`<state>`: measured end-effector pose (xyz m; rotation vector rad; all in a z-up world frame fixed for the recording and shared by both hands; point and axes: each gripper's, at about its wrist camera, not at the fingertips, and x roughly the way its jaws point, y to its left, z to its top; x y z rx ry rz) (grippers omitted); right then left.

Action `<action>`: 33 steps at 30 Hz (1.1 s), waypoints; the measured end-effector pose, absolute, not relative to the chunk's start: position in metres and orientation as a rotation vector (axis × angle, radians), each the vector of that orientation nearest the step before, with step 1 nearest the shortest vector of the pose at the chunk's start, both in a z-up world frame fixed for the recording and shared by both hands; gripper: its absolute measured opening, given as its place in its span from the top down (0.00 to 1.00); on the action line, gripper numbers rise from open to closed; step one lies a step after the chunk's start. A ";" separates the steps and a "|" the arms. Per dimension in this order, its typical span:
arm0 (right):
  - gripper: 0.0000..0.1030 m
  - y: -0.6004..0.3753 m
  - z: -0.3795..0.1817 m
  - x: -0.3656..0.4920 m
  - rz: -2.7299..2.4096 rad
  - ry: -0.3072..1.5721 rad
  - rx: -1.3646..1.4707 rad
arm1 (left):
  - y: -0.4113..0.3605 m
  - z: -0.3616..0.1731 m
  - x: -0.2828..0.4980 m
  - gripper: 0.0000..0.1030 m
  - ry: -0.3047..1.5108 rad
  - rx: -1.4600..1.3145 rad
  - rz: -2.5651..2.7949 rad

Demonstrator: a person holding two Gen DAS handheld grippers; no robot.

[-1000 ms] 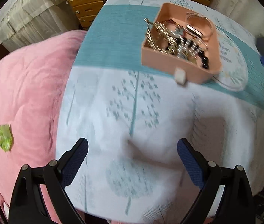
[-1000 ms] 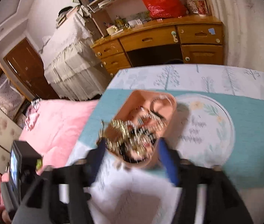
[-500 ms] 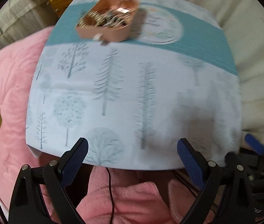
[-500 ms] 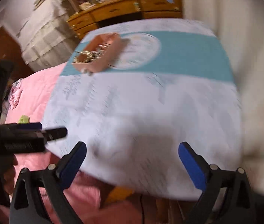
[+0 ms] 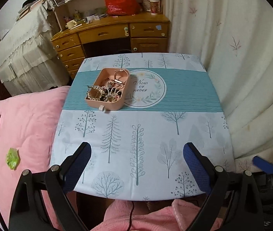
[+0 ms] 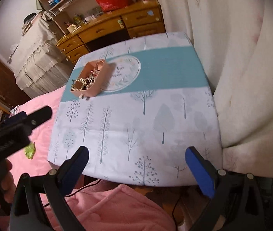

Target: Organize jewelry

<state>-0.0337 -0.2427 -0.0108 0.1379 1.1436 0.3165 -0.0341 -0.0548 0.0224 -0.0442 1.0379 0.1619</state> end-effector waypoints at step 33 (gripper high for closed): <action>0.00 -0.226 0.032 -0.053 0.313 0.911 0.047 | -0.067 0.032 -0.056 0.01 0.907 0.025 0.186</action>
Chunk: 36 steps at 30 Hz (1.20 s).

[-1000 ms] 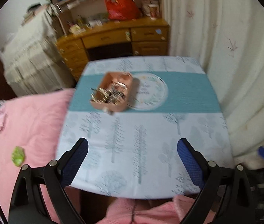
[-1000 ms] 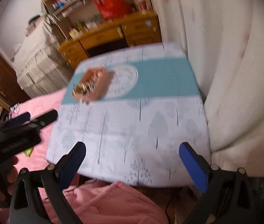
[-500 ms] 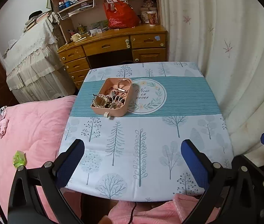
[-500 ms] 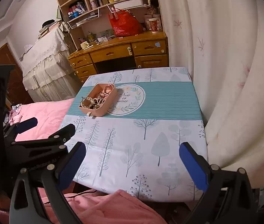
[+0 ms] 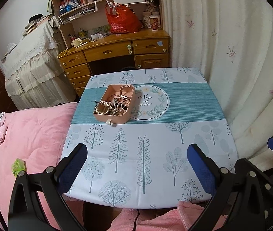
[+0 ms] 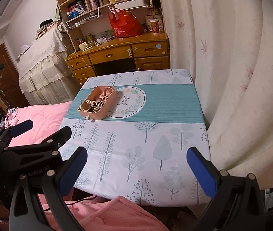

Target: Organize jewelry

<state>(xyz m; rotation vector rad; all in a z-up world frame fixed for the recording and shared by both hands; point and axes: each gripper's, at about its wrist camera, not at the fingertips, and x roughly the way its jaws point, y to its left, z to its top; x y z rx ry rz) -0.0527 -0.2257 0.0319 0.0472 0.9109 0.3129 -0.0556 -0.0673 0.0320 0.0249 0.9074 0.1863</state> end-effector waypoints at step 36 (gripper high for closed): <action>0.00 -0.229 0.022 -0.043 0.302 0.958 0.057 | -0.064 0.027 -0.052 0.01 0.927 0.006 0.187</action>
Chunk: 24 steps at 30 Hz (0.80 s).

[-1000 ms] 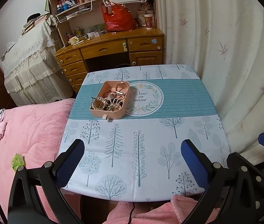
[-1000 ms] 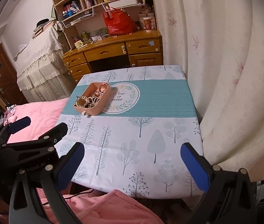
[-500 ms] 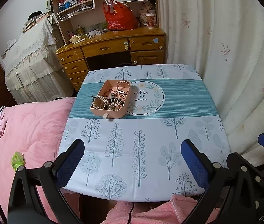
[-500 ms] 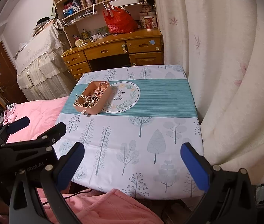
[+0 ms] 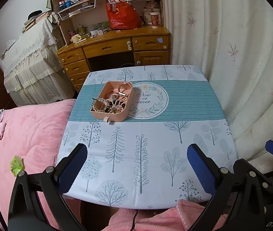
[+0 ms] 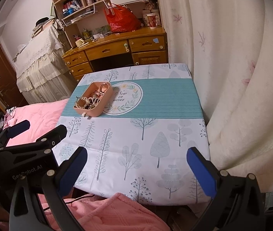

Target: Organize jewelry

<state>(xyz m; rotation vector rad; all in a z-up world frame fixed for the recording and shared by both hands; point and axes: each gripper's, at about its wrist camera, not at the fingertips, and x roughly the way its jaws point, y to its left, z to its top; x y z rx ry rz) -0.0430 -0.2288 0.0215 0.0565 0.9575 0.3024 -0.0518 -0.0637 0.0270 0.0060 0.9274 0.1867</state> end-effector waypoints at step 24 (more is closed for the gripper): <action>0.00 -0.236 0.014 -0.031 0.289 0.973 0.074 | -0.070 0.022 -0.035 0.01 0.944 0.014 0.186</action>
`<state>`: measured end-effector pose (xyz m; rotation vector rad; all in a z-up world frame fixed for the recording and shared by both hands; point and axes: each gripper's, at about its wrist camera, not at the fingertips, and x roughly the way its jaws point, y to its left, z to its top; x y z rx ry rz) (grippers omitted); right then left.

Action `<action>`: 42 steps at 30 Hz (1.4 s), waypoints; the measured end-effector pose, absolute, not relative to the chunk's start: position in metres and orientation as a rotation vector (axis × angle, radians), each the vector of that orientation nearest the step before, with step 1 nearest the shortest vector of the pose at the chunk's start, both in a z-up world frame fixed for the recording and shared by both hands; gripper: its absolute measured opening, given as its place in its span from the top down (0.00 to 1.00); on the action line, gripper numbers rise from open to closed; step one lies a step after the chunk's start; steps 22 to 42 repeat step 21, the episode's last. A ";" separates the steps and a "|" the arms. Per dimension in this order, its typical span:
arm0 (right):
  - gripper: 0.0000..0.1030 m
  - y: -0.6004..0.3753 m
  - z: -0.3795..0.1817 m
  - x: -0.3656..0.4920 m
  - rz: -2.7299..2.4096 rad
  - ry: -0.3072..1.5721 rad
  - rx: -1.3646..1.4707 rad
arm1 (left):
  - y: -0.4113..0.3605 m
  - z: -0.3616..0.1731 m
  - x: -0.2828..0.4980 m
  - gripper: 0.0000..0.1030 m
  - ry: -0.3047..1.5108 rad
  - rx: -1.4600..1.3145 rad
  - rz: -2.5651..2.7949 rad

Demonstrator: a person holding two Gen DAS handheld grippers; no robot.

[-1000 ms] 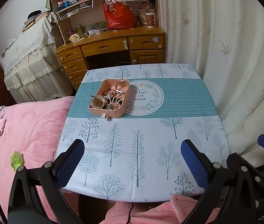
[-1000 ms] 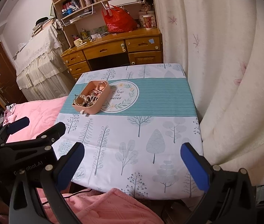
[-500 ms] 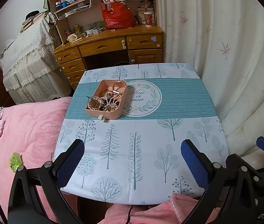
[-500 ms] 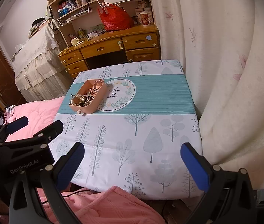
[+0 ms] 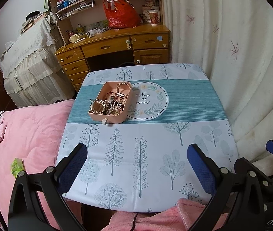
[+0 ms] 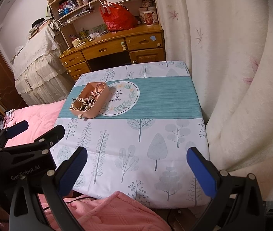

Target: Organize jewelry

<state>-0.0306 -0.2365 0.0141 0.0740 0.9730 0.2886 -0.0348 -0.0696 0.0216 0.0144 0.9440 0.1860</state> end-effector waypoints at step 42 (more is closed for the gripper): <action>0.00 -0.235 0.006 -0.022 0.246 1.010 0.086 | -0.061 0.015 -0.029 0.01 0.965 0.006 0.167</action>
